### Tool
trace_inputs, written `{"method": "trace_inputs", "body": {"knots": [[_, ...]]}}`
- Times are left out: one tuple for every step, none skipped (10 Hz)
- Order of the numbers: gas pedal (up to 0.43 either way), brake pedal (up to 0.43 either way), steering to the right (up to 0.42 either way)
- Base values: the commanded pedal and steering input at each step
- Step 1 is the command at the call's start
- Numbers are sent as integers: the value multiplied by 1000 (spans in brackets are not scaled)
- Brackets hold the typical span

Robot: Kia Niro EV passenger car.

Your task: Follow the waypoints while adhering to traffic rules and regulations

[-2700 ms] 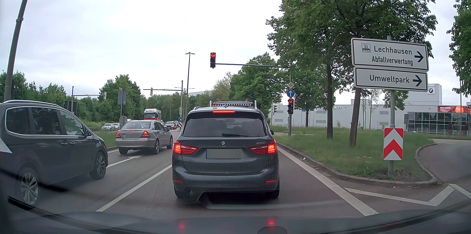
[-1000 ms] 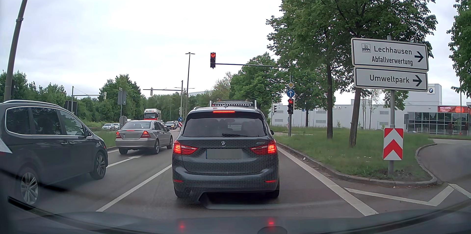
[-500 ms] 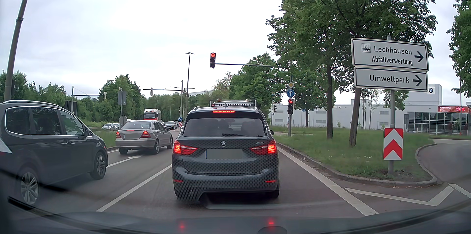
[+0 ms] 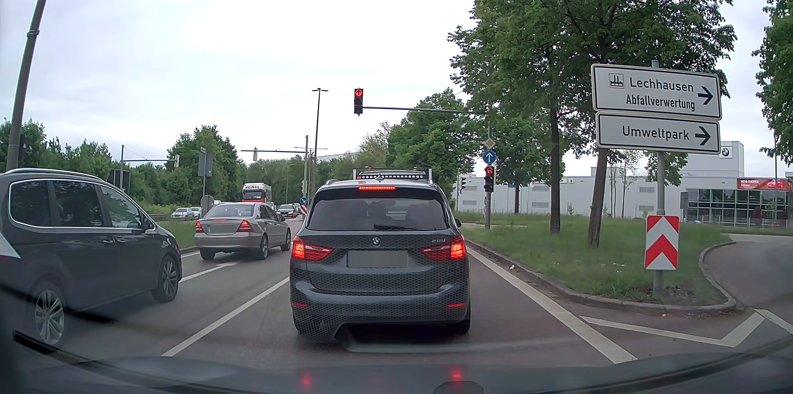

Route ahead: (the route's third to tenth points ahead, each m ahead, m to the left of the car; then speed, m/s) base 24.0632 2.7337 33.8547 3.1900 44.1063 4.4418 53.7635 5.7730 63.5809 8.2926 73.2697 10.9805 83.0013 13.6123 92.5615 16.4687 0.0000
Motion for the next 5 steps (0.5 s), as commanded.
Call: {"method": "trace_inputs", "body": {"knots": [[0,238,-11],[0,238,-11],[0,238,-11],[0,238,-11],[0,238,-11]]}}
